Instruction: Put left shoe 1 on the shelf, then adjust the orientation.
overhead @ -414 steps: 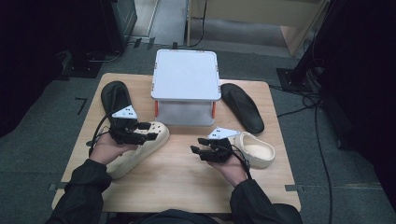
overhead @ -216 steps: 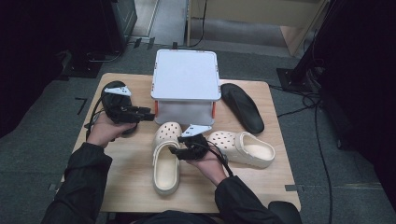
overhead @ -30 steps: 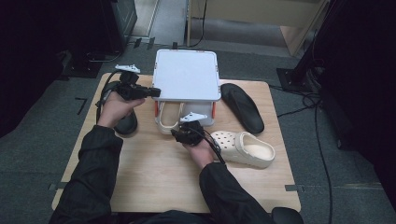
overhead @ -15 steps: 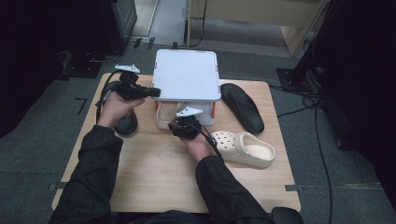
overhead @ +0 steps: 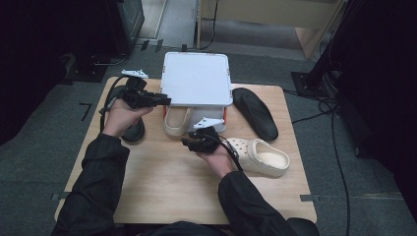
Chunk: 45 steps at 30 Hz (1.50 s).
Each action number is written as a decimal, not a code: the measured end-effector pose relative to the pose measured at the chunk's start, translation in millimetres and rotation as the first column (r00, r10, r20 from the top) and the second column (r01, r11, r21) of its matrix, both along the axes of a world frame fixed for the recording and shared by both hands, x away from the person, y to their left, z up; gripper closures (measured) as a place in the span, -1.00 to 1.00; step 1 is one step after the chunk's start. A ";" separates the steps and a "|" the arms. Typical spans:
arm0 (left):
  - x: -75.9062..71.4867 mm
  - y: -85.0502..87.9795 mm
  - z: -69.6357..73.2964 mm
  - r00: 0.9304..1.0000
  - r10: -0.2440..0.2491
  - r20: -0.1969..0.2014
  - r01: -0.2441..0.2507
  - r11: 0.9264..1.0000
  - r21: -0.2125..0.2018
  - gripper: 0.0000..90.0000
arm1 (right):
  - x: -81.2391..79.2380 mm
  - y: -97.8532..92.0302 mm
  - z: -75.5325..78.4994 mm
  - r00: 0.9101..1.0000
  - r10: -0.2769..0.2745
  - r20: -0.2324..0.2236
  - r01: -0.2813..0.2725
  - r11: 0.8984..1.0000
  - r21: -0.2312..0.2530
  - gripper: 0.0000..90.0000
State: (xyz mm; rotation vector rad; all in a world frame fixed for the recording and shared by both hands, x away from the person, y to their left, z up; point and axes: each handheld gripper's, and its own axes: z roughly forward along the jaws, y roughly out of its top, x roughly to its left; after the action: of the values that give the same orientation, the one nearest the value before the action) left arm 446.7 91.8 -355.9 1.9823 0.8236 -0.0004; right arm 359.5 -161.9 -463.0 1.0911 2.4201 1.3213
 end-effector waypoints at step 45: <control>-59.7 -37.7 -62.7 0.999 -0.044 -0.016 0.045 0.998 0.053 0.07 | -79.9 -167.5 22.5 0.996 -0.080 0.025 0.081 0.996 -0.026 0.21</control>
State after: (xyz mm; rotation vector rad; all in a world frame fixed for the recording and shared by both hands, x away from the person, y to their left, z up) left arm 386.9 54.1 -418.6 2.0529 0.7964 -0.0196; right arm 279.6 -329.4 -440.5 1.1468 2.3439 1.2660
